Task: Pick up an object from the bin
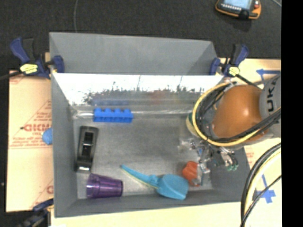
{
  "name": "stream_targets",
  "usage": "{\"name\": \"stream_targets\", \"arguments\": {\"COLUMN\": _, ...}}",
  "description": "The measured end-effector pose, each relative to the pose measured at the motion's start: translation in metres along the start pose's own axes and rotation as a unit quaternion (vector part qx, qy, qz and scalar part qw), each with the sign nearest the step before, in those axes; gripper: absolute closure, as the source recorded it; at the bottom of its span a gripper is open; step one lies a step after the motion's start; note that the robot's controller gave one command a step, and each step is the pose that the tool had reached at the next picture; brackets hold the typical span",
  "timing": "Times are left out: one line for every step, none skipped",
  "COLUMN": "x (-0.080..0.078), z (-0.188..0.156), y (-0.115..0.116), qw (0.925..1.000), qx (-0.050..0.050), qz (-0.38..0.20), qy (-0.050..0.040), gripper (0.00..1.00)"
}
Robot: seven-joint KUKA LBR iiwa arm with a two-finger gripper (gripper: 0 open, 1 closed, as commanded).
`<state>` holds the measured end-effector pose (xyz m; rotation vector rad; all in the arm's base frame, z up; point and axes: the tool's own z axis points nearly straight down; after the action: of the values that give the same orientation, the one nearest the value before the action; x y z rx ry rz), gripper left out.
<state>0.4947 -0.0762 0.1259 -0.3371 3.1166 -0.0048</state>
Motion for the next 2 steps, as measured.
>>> {"name": "stream_targets", "arguments": {"x": 0.007, "z": -0.036, "y": -0.041, "qw": 0.9978, "qx": 0.003, "qz": -0.066, "qy": -0.0052, "gripper": 0.00}}
{"name": "stream_targets", "arguments": {"x": 0.025, "z": 0.006, "y": -0.028, "qw": 1.0000, "qx": -0.002, "qz": 0.000, "qy": 0.0028, "gripper": 0.00}}
